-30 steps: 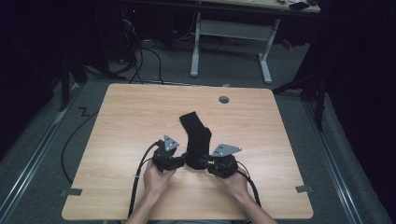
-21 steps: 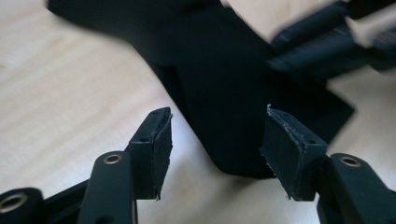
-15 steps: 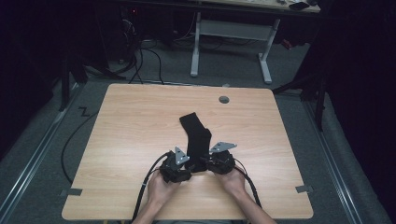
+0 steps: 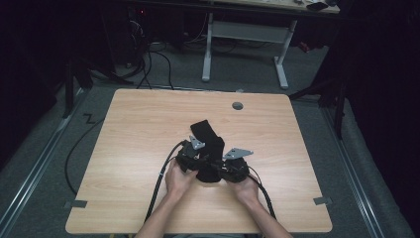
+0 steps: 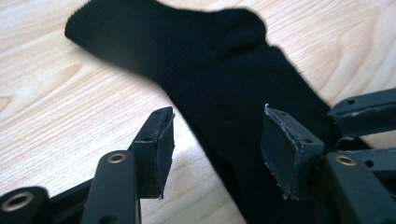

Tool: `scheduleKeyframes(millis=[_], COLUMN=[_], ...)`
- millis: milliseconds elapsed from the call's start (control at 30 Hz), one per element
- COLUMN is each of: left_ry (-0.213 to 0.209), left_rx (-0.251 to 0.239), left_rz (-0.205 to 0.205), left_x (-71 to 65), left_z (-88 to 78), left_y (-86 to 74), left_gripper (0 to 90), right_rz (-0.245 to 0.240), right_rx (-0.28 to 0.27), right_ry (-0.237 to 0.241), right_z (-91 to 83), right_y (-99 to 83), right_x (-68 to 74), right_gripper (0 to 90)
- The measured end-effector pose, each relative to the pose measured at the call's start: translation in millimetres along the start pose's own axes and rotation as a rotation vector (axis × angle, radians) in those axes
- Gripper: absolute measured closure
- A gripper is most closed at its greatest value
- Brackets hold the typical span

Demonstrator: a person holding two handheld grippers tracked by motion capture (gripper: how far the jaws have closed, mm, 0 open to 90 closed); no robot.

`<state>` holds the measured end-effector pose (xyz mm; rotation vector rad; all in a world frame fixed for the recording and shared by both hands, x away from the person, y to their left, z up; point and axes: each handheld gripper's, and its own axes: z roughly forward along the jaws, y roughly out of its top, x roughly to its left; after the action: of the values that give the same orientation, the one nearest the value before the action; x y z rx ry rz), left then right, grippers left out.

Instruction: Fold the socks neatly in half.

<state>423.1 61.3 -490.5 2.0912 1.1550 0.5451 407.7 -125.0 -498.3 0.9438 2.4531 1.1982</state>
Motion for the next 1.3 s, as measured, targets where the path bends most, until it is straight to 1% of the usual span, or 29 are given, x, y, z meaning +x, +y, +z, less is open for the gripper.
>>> scheduleKeyframes(millis=[67, 100, 133, 167, 300, 333, 433, 533, 700, 767, 867, 933, 1000, 1033, 1100, 1200, 1300], left_ry=[0.011, 0.005, 0.003, 0.006, 0.030, 0.030, 0.023, 0.016, 0.007, 0.003, 0.004, -0.006, -0.018, -0.023, -0.017, -0.021, -0.012], left_rx=[0.030, 0.018, 0.020, 0.020, 0.023, 0.024, 0.030, 0.033, 0.029, 0.028, 0.027, 0.017, -0.003, -0.006, -0.006, -0.021, -0.001], left_rz=[0.013, 0.003, -0.012, -0.017, -0.004, -0.007, -0.015, -0.014, -0.017, -0.021, 0.004, 0.007, -0.010, -0.019, -0.025, -0.060, -0.084], left_x=[0.9, 2.6, 4.2, 4.8, 3.4, 3.6, 4.4, 3.7, 3.5, 3.1, -0.6, -0.6, 2.0, 4.0, 8.6, 17.1, 24.9], left_z=[4.7, 4.4, 3.5, 2.3, -2.5, -2.8, -3.9, -5.2, -5.7, -6.1, -8.3, -10.4, -11.4, -11.4, -11.1, -11.6, -9.0], left_y=[-3.1, -5.1, -6.1, -7.4, -10.7, -10.8, -11.5, -12.5, -12.5, -12.2, -11.8, -11.5, -11.0, -10.5, -8.5, -4.4, -0.4], left_gripper=[45.0, 44.1, 43.9, 43.5, 44.0, 44.2, 44.4, 44.3, 44.4, 44.4, 44.3, 43.5, 43.2, 43.2, 43.1, 42.7, 40.2], right_rz=[-0.008, -0.012, -0.016, -0.022, -0.055, -0.066, -0.078, -0.084, -0.106, -0.104, -0.102, -0.103, -0.116, -0.116, -0.112, -0.131, -0.157], right_rx=[0.025, 0.024, 0.024, 0.028, 0.033, 0.038, 0.041, 0.030, 0.042, 0.044, 0.053, 0.051, 0.049, 0.048, 0.054, 0.064, 0.064], right_ry=[-0.007, -0.007, -0.008, -0.008, -0.008, -0.008, -0.009, -0.005, -0.001, 0.004, 0.008, 0.014, 0.024, 0.028, 0.036, 0.052, 0.067], right_z=[6.9, 8.8, 8.3, 7.5, 3.9, 3.2, 1.7, -0.5, -5.5, -7.4, -11.4, -14.4, -16.9, -18.0, -20.5, -24.8, -29.4], right_y=[-0.9, -2.4, -2.8, -3.0, -6.7, -6.8, -8.2, -11.6, -15.0, -16.5, -18.9, -22.2, -24.7, -25.7, -27.4, -30.1, -34.3], right_x=[-0.1, 0.3, 0.7, 1.0, 4.0, 4.6, 5.9, 7.7, 12.0, 13.6, 16.0, 18.7, 19.9, 20.2, 22.1, 26.6, 31.7], right_gripper=[69.7, 69.7, 69.7, 69.7, 69.7, 69.7, 69.8, 69.9, 69.8, 69.8, 69.9, 70.0, 70.0, 69.9, 69.9, 70.0, 70.1])
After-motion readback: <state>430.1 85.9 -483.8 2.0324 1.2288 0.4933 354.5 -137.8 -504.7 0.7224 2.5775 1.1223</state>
